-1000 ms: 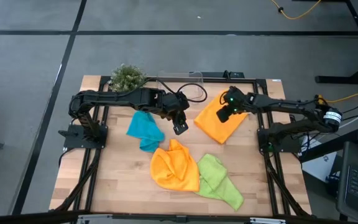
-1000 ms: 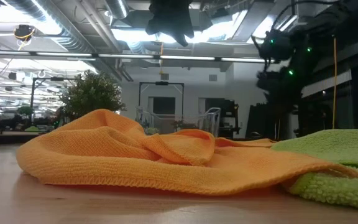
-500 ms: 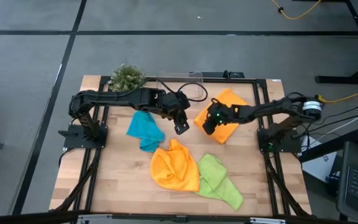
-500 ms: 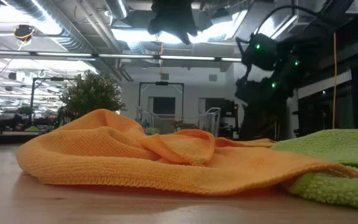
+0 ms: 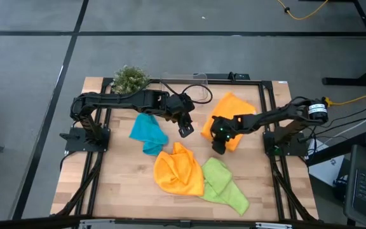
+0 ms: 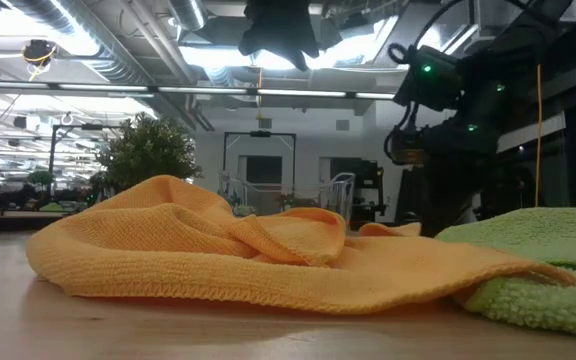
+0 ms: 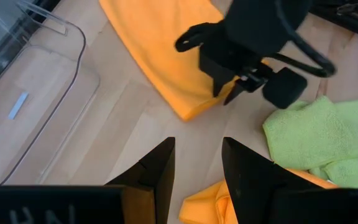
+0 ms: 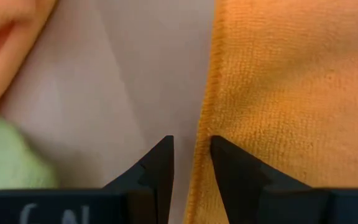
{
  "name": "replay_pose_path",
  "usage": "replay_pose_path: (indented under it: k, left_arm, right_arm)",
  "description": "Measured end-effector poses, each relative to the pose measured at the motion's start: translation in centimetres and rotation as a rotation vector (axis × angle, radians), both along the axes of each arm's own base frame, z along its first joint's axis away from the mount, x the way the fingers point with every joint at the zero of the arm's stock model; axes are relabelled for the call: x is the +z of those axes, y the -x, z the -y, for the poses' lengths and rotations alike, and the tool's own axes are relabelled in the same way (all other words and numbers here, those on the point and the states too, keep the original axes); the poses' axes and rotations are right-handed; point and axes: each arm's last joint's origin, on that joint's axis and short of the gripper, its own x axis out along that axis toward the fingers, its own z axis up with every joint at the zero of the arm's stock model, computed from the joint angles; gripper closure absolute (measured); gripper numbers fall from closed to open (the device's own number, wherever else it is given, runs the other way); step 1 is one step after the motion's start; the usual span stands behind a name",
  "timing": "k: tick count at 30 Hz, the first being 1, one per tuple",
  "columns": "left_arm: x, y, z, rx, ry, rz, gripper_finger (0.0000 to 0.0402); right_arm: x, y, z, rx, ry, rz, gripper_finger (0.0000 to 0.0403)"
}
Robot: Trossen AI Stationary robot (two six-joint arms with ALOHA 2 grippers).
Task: Fold microfiber towels
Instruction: Fold the top orange microfiber cloth
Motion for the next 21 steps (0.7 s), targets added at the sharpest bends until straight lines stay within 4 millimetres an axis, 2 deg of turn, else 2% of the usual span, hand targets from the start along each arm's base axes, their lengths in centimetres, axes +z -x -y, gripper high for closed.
replay_pose_path:
  k: [7, 10, 13, 16, 21]
  left_arm:
    - [0.0, 0.0, 0.0, 0.0, 0.0, -0.002, 0.0277]
    - [0.0, 0.0, 0.0, -0.003, -0.001, -0.001, 0.0277]
    - [-0.1, -0.3, 0.2, -0.073, 0.011, 0.005, 0.0277]
    - [-0.4, -0.8, 0.6, -0.176, 0.024, 0.017, 0.0277]
    - [-1.3, -2.9, 1.0, -0.244, 0.018, 0.103, 0.0277]
  right_arm:
    - [0.8, 2.1, -1.9, 0.036, -0.05, -0.146, 0.0289]
    - [1.6, 2.7, -2.5, 0.018, -0.068, -0.139, 0.0289]
    - [4.0, 2.4, -2.9, -0.011, -0.05, -0.031, 0.0289]
    - [6.6, 2.9, -3.2, -0.035, 0.028, 0.02, 0.0289]
    - [10.8, 5.7, -3.1, -0.126, 0.137, -0.043, 0.0289]
